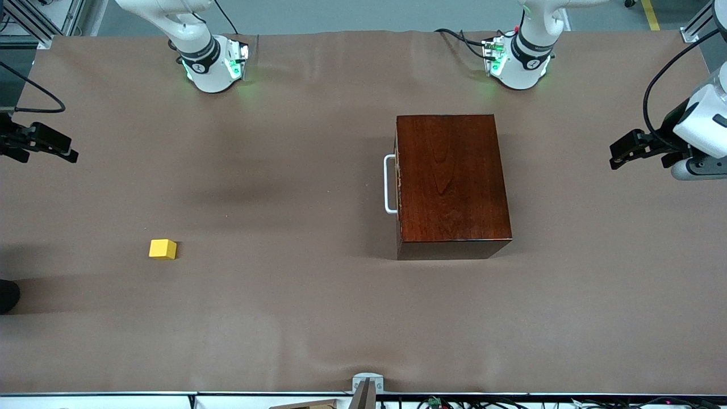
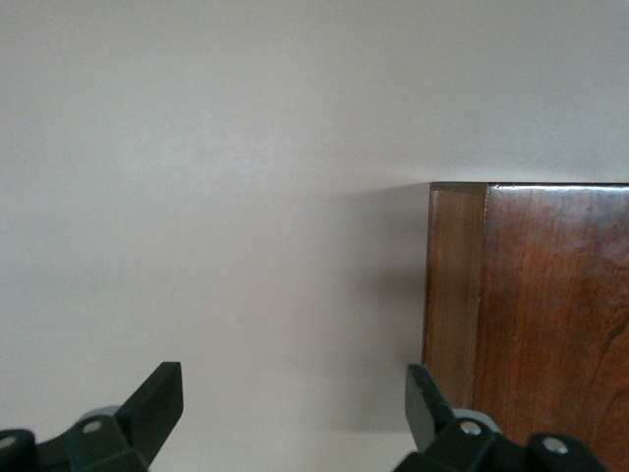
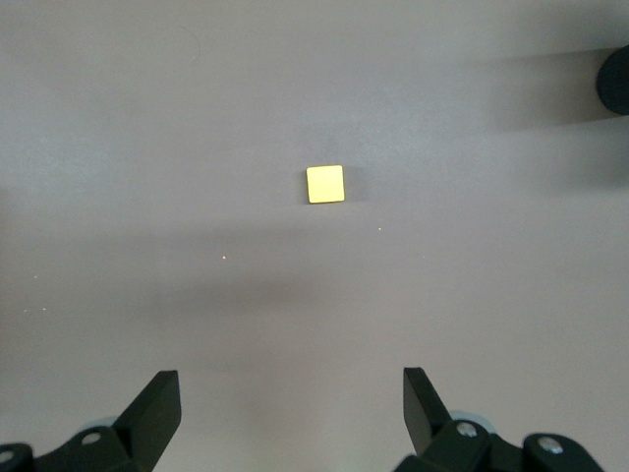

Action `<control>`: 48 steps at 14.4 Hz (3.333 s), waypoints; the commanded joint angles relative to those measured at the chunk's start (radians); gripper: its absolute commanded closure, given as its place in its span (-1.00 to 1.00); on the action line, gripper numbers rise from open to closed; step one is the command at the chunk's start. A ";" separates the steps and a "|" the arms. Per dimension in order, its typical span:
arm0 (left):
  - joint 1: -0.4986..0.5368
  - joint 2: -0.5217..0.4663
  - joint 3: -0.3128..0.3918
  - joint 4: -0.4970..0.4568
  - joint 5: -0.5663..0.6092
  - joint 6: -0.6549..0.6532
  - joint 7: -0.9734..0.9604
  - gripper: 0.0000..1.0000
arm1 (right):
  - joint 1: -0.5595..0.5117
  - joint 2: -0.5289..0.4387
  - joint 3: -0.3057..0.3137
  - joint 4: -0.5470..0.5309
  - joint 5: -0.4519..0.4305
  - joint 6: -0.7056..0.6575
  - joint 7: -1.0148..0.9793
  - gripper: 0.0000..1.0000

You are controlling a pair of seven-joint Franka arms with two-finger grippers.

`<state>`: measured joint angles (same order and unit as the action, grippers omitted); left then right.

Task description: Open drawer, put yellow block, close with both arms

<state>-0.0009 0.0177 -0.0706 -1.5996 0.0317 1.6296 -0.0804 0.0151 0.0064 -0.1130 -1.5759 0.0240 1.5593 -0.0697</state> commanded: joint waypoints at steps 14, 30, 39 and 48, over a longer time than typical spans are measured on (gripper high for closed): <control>-0.005 -0.004 -0.012 0.017 0.002 -0.039 -0.002 -1.00 | -0.009 0.007 0.003 0.025 -0.016 -0.010 0.014 -1.00; -0.295 0.246 -0.318 0.348 -0.116 -0.168 -0.706 -1.00 | -0.017 0.009 -0.001 0.033 -0.018 -0.008 0.014 -1.00; -0.808 0.445 -0.054 0.414 0.019 -0.094 -0.906 -1.00 | -0.023 0.012 -0.001 0.034 -0.016 -0.008 0.014 -1.00; -0.978 0.596 0.140 0.411 0.043 0.044 -0.750 -1.00 | -0.021 0.017 -0.001 0.036 -0.016 -0.008 0.016 -1.00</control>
<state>-0.9713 0.5695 0.0594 -1.2260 0.0368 1.6511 -0.8582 0.0074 0.0112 -0.1261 -1.5632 0.0223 1.5592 -0.0691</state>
